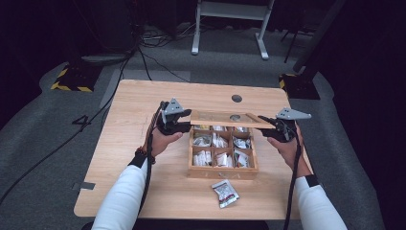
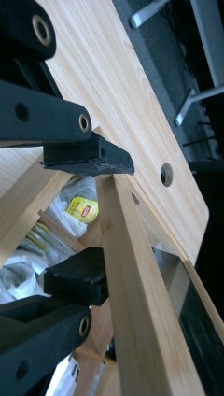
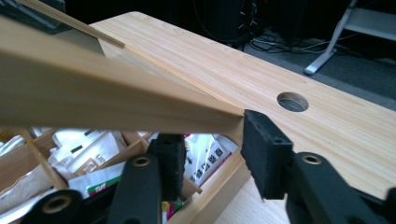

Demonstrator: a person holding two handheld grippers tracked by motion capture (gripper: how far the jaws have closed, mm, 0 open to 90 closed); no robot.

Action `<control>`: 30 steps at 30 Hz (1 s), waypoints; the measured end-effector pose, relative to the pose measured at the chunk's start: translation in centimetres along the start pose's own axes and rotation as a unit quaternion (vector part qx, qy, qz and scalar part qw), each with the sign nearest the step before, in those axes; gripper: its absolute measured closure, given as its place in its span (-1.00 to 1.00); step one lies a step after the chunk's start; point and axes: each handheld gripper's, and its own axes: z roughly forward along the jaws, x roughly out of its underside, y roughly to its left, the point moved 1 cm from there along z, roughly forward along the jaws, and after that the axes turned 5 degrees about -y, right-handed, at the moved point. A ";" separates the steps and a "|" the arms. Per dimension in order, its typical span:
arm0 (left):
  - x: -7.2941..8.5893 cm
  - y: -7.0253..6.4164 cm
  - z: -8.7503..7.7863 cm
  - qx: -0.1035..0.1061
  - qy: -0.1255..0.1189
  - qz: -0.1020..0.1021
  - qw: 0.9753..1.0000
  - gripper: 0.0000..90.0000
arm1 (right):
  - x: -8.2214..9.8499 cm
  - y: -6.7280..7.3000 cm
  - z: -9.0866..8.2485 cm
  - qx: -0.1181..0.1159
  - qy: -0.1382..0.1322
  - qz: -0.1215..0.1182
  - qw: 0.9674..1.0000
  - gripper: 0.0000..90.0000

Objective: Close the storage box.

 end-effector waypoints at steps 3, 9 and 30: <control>0.1 -0.4 -0.3 0.002 0.001 0.001 1.000 0.17 | 0.1 0.0 -0.8 -0.017 -0.012 0.010 1.000 0.44; 0.7 -1.0 -0.5 -0.001 0.012 0.013 1.000 0.15 | 0.3 0.9 -1.3 -0.008 0.004 -0.022 1.000 0.43; 2.9 -2.2 -1.9 0.012 0.023 0.017 1.000 0.17 | 2.6 2.2 -2.9 -0.013 0.015 -0.030 0.999 0.47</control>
